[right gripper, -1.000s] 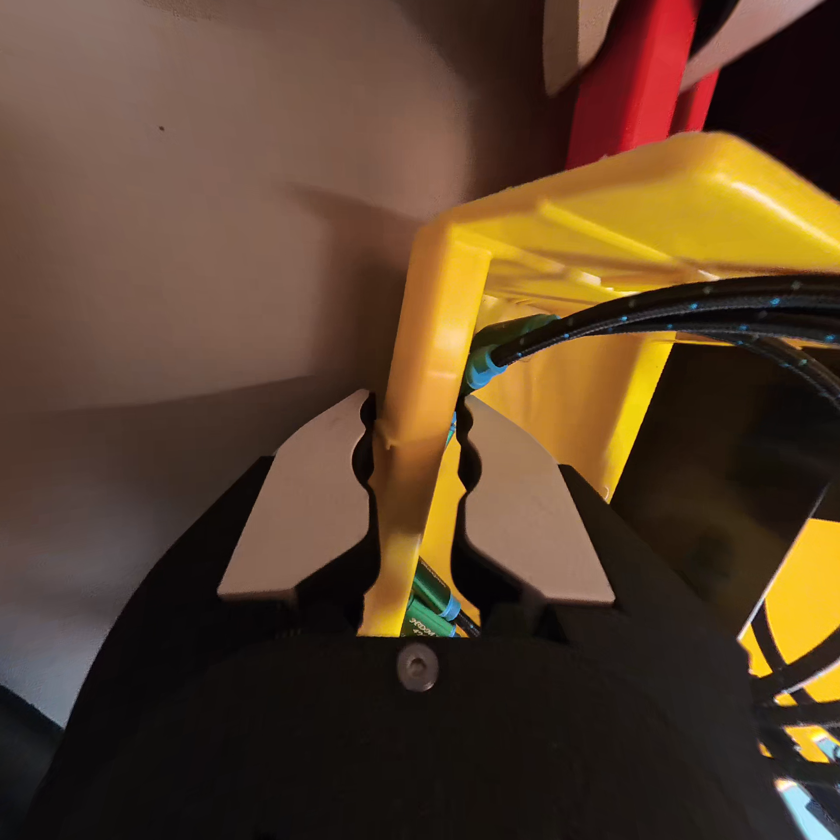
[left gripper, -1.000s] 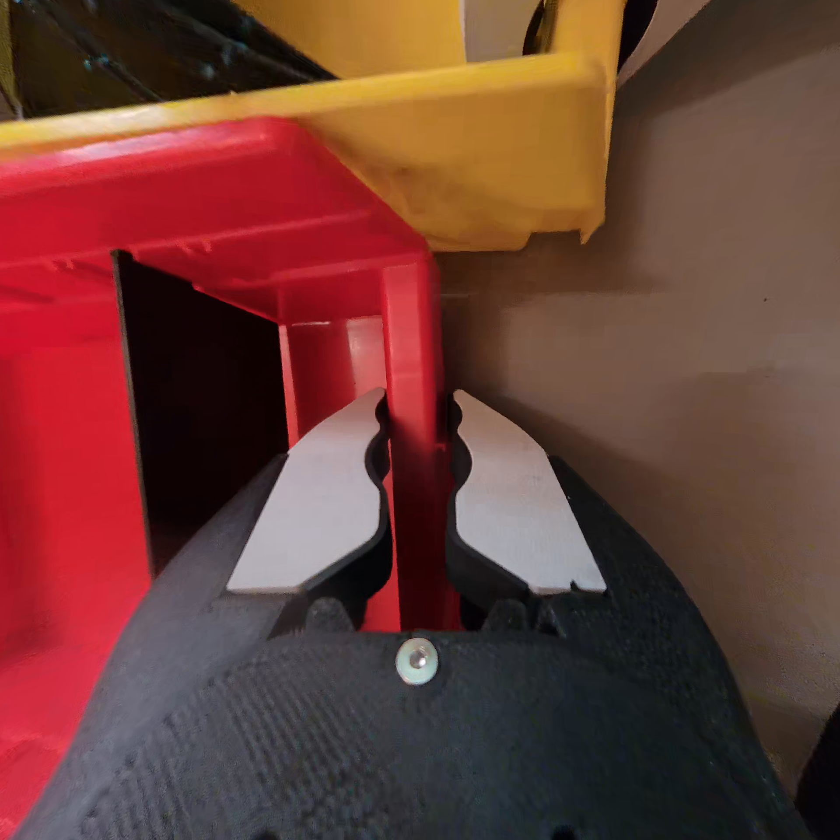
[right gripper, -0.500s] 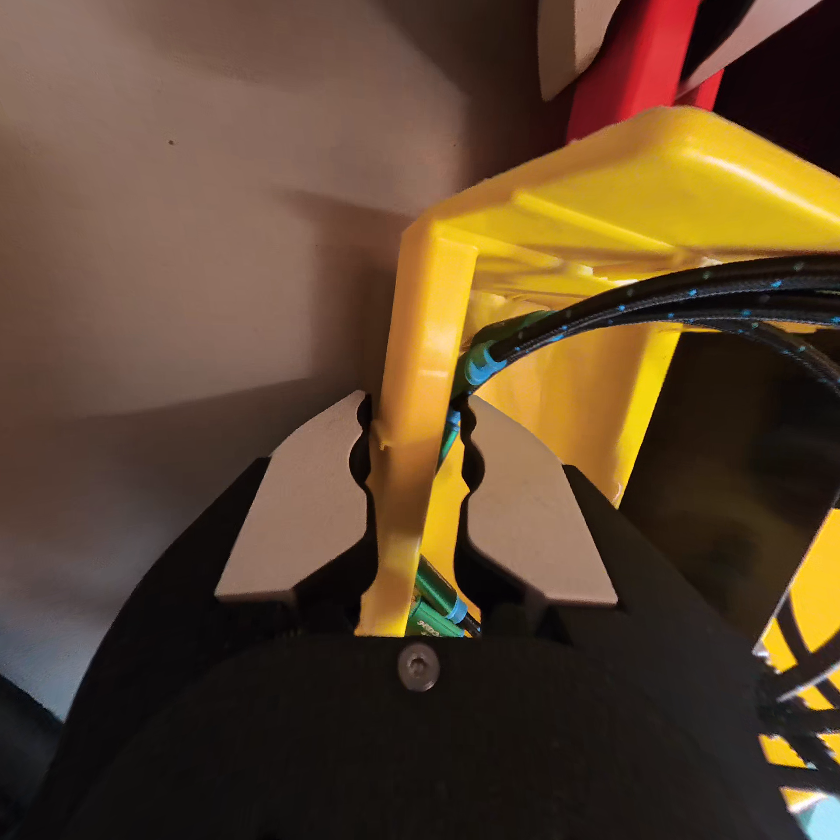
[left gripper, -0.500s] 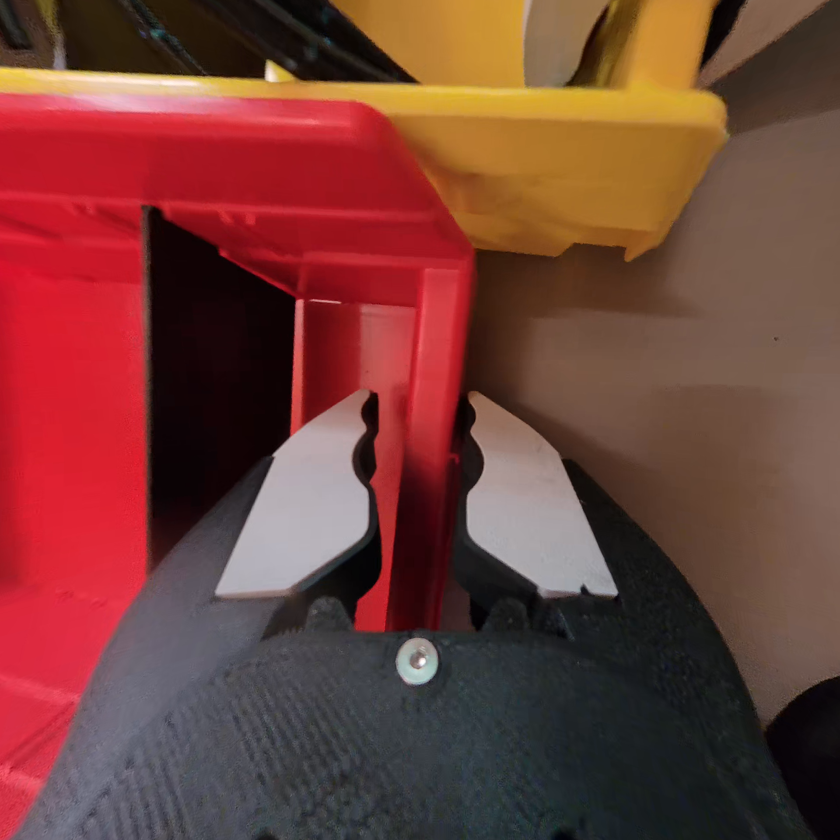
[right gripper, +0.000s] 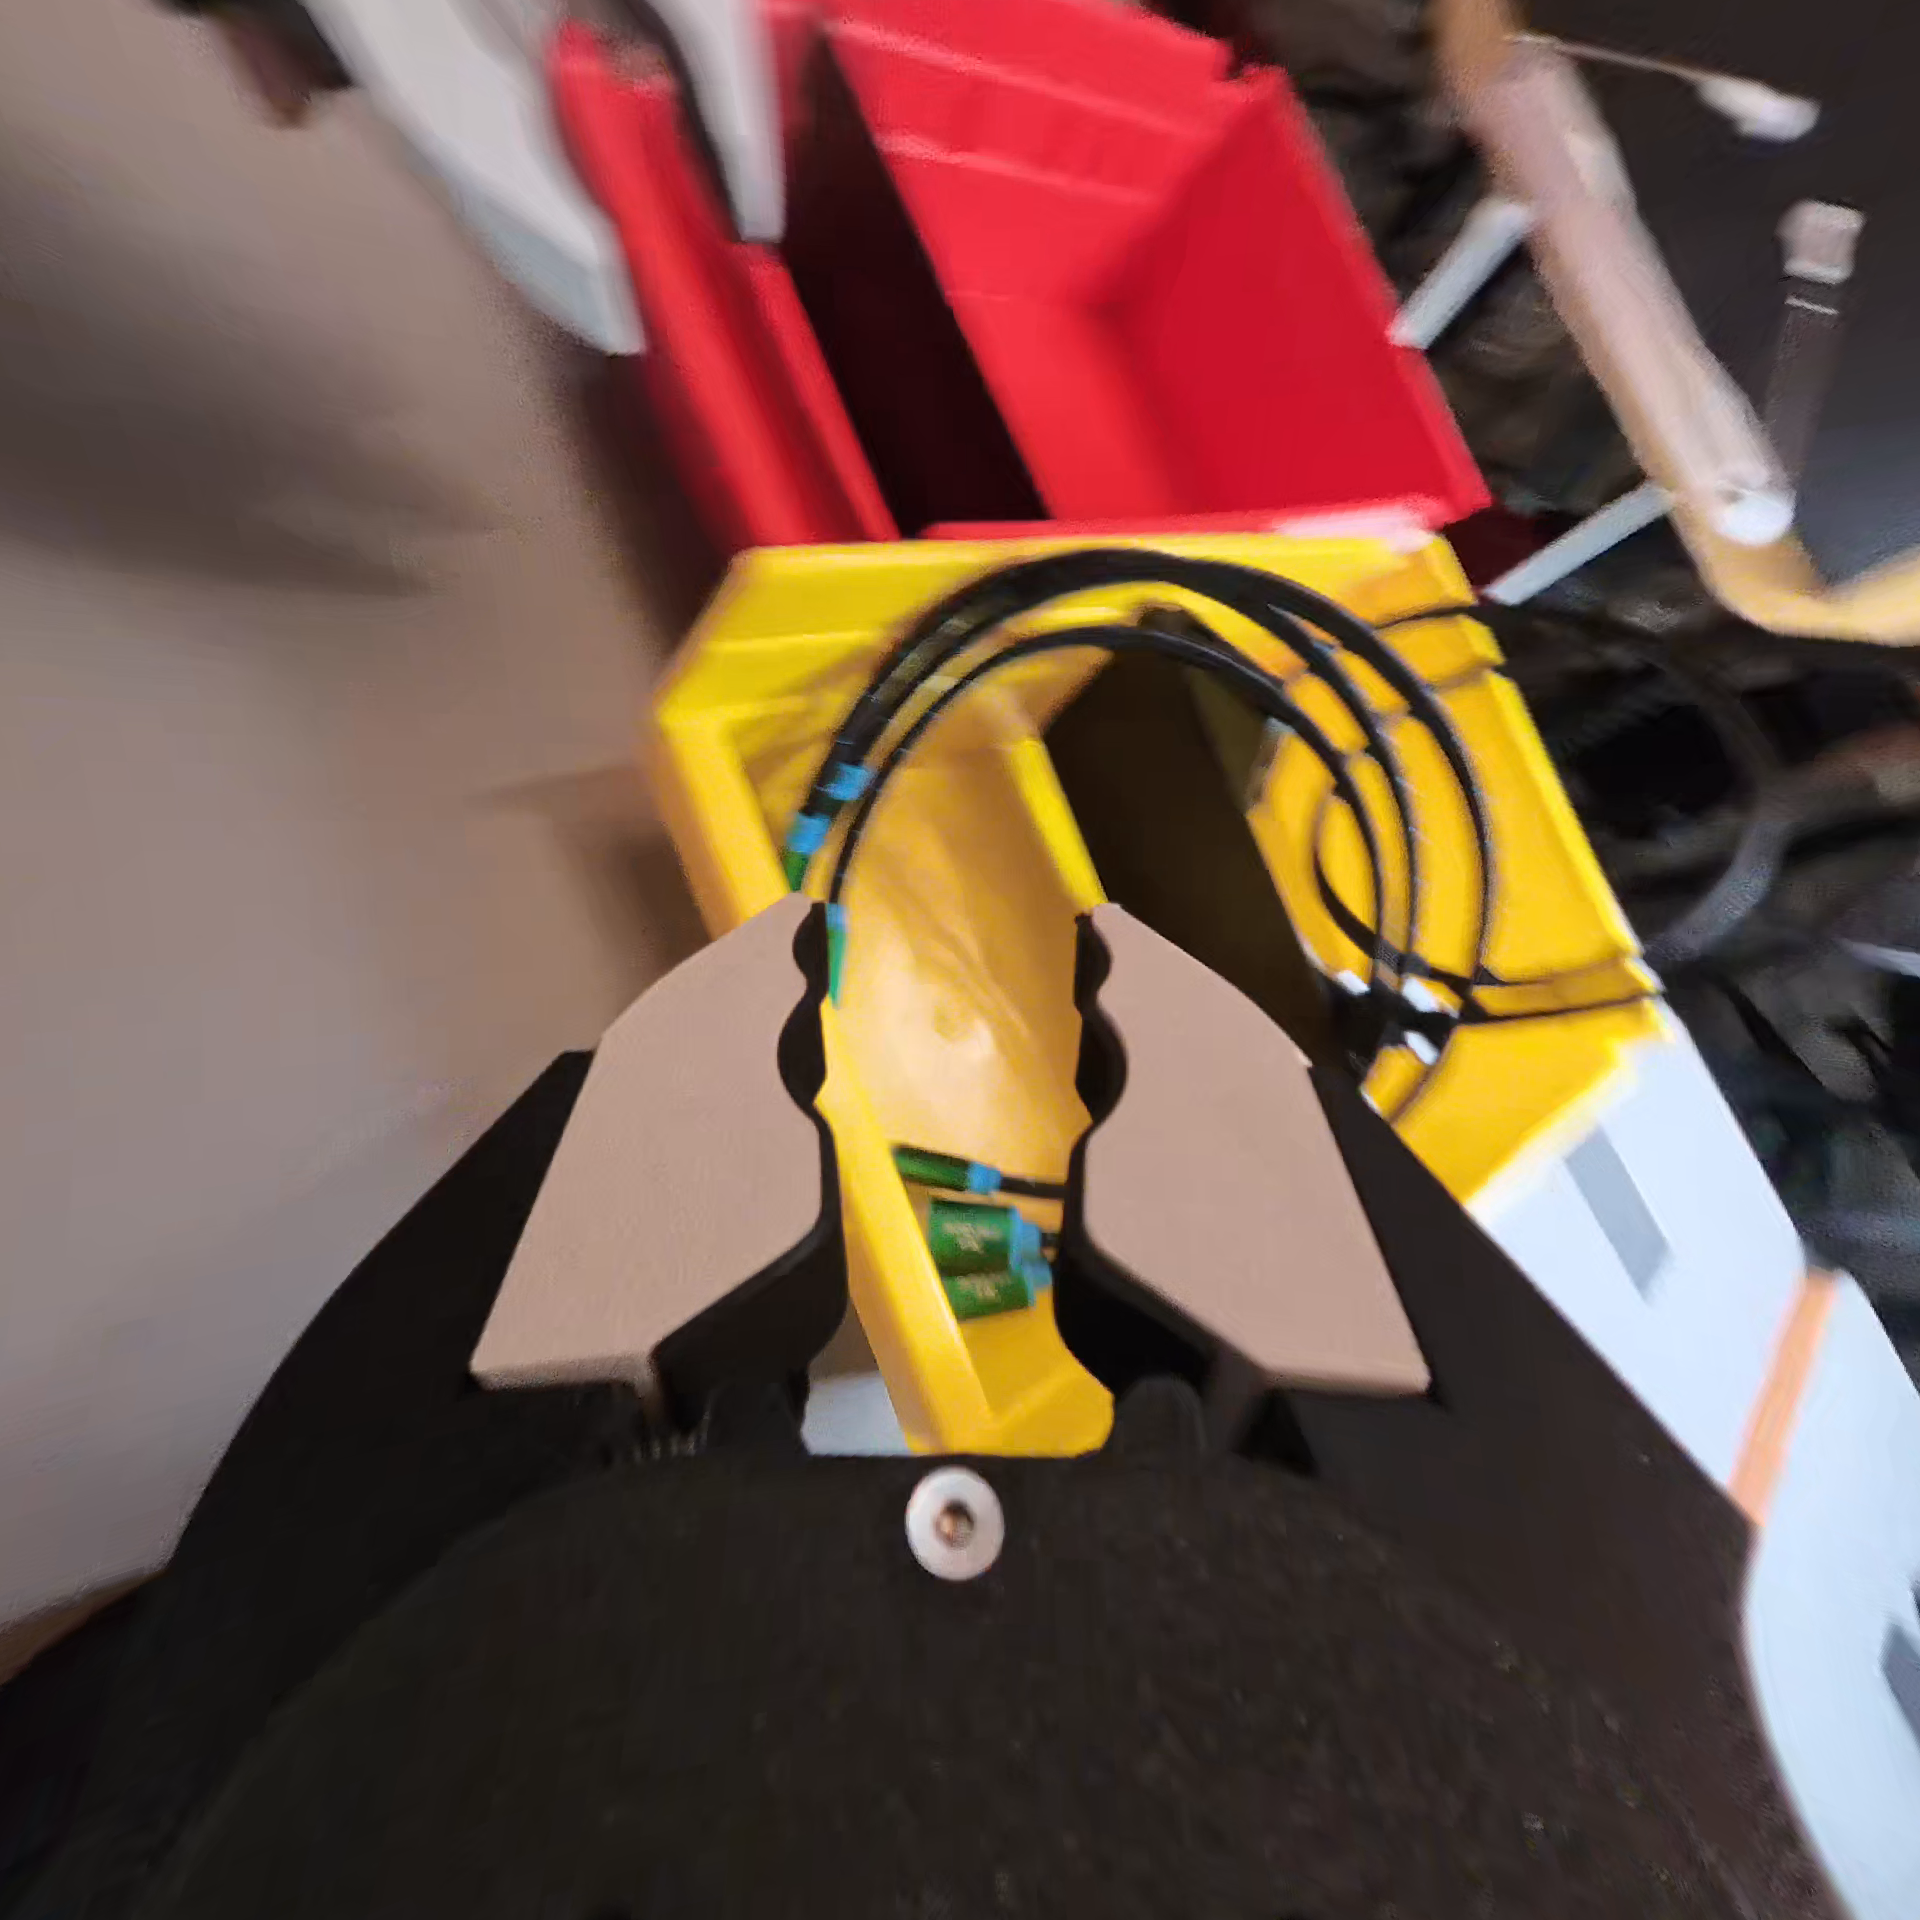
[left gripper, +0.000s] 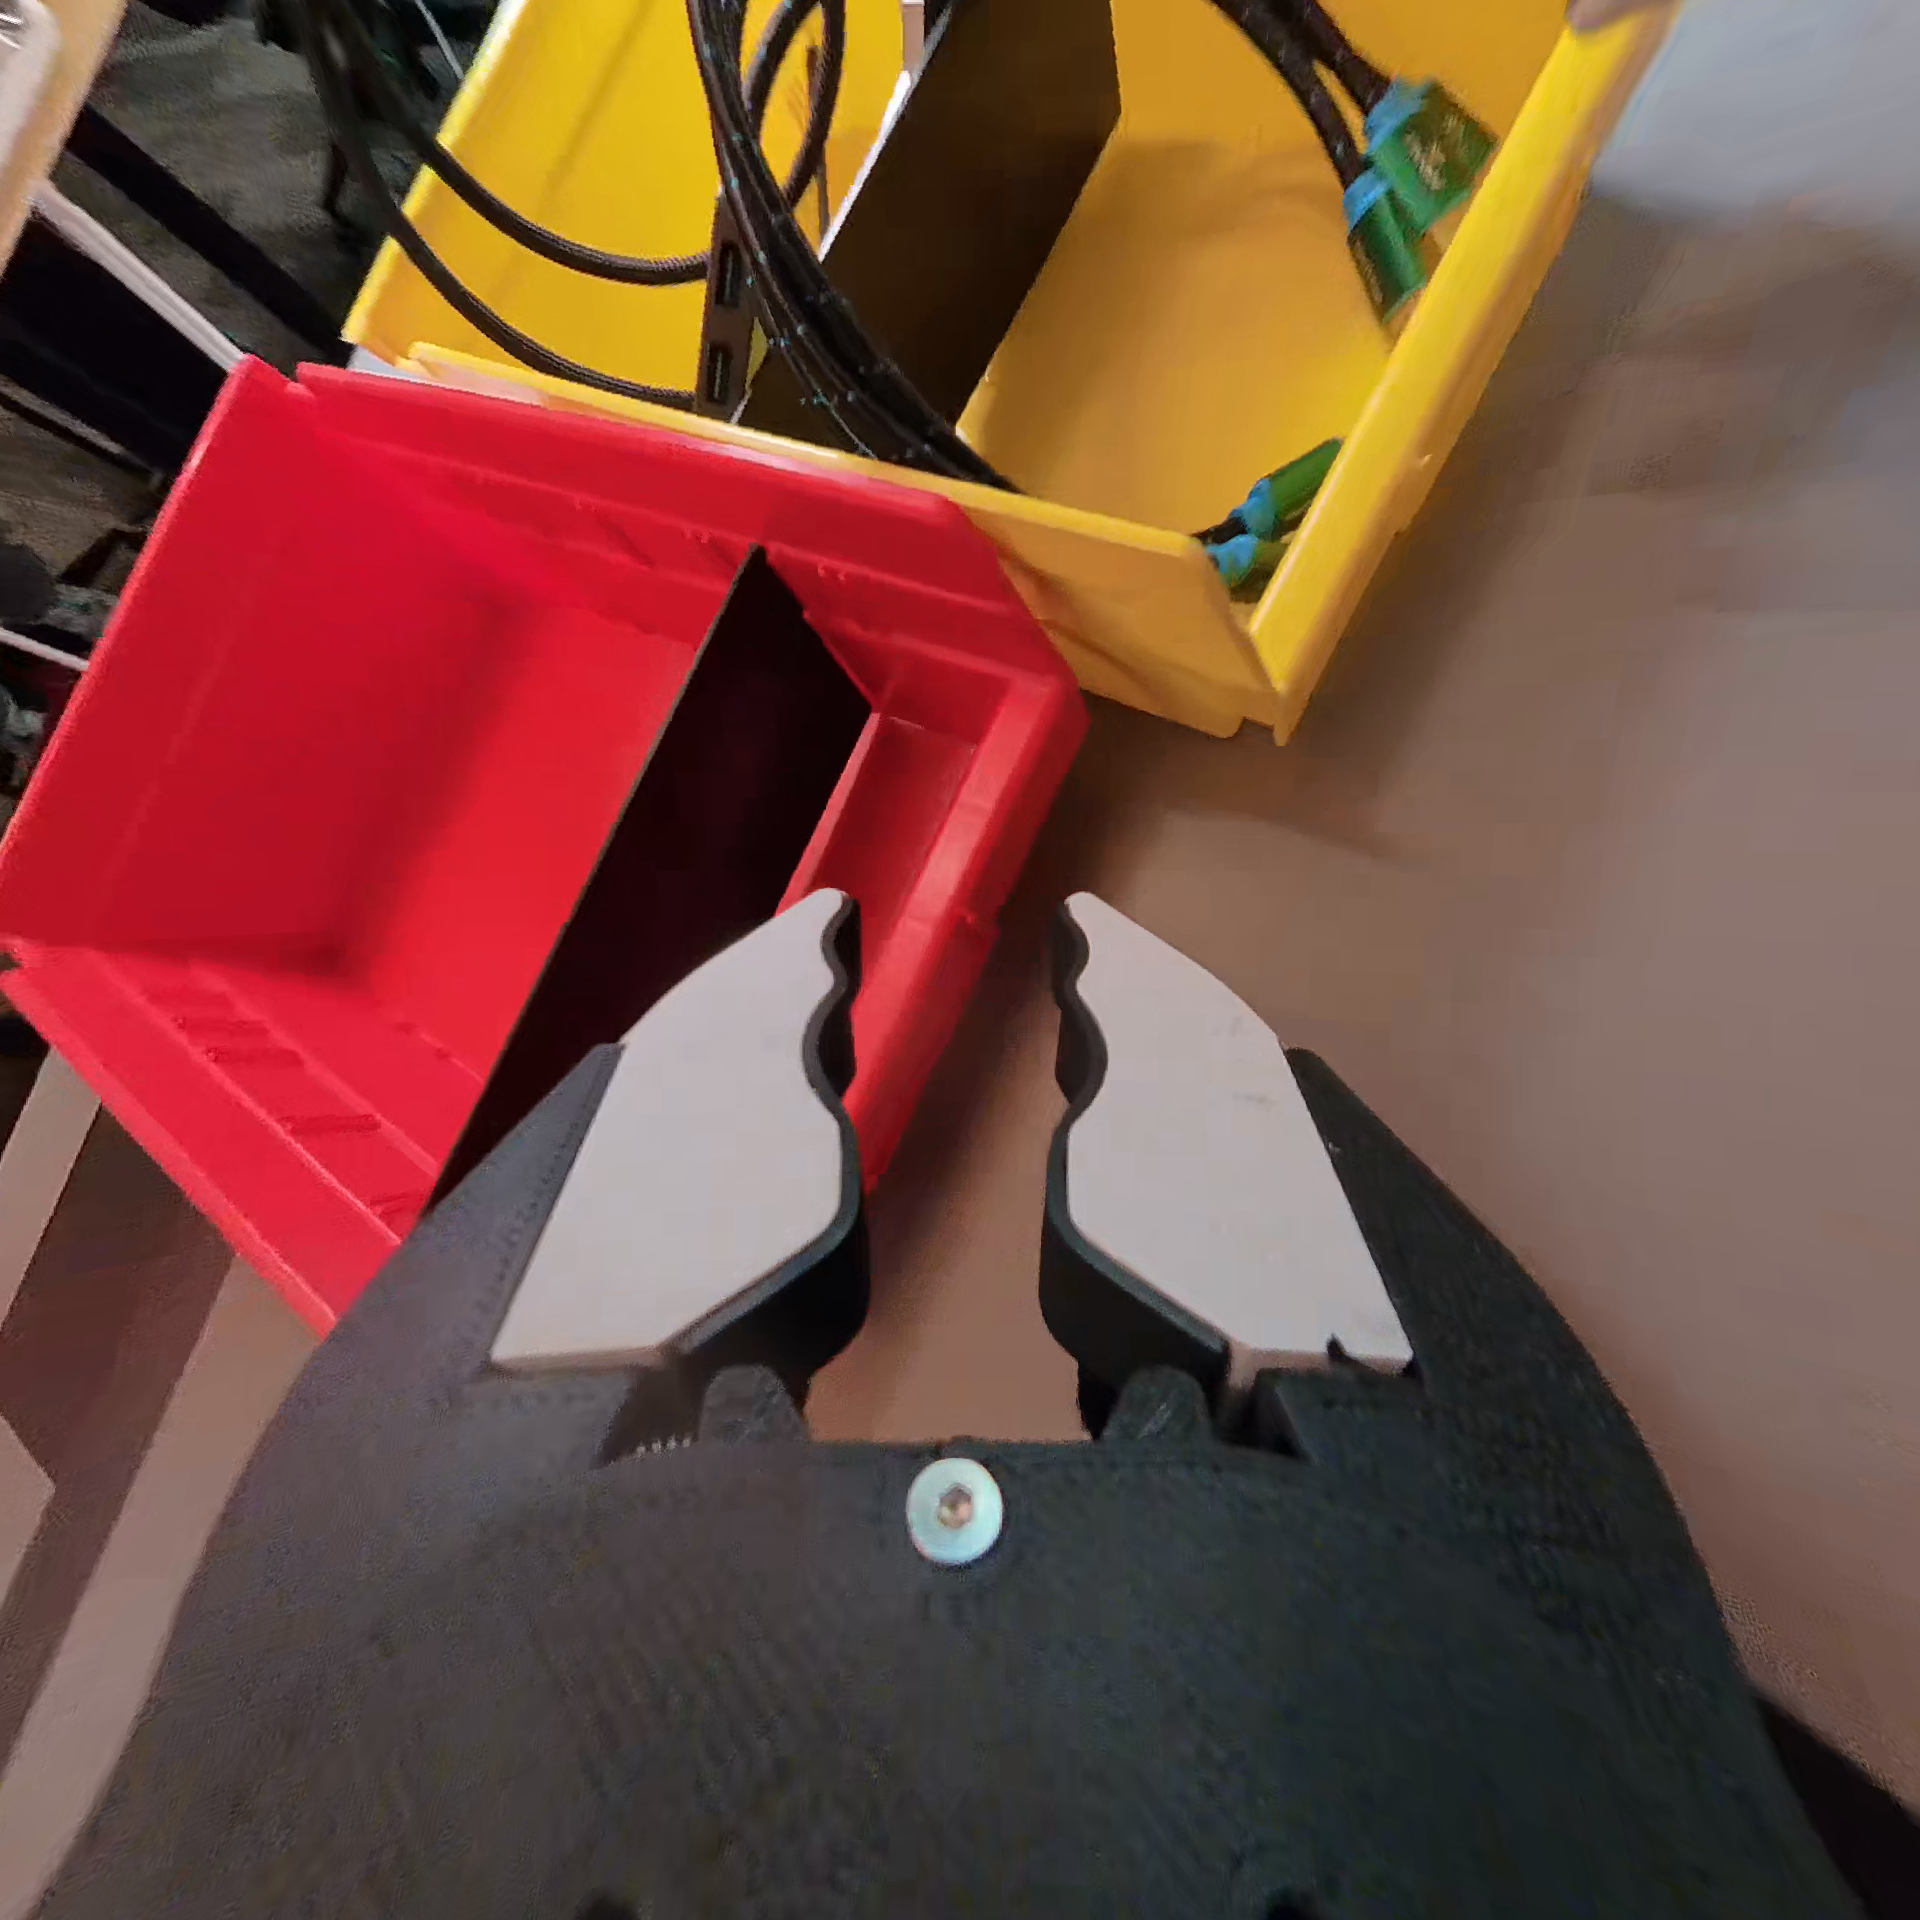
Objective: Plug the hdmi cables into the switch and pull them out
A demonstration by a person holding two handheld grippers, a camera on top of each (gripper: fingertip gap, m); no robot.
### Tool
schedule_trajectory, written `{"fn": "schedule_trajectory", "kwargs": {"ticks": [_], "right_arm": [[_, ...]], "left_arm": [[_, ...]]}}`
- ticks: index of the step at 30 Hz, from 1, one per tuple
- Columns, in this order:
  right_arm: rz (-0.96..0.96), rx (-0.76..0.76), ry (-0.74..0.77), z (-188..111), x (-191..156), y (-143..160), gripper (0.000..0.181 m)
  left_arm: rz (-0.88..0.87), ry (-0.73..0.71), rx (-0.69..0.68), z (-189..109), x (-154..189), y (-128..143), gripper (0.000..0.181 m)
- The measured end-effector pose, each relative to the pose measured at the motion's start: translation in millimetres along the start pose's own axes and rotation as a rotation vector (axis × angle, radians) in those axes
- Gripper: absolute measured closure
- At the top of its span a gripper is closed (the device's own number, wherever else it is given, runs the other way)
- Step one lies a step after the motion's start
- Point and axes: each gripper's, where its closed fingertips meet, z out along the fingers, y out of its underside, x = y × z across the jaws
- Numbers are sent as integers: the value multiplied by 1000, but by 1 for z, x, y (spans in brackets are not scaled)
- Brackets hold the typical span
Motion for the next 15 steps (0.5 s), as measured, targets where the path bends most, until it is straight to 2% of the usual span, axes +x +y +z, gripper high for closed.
{"fn": "schedule_trajectory", "kwargs": {"ticks": [1, 5, 8, 12, 15], "right_arm": [[52, 9, 73, -10, 10, 6, 136], [291, 23, 331, -48, 46, 42, 131], [458, 41, 439, -63, 53, 70, 126], [594, 79, 493, -60, 45, 88, 122], [651, 106, 504, -46, 42, 92, 121]], "left_arm": [[-20, -19, 21, -3, 5, -1, 146], [-113, -83, 101, -6, 28, -9, 145], [-199, -117, 162, -4, 44, -21, 144], [-308, -160, 241, 2, 54, -38, 141], [-400, -208, 284, 11, 52, -44, 139]]}}
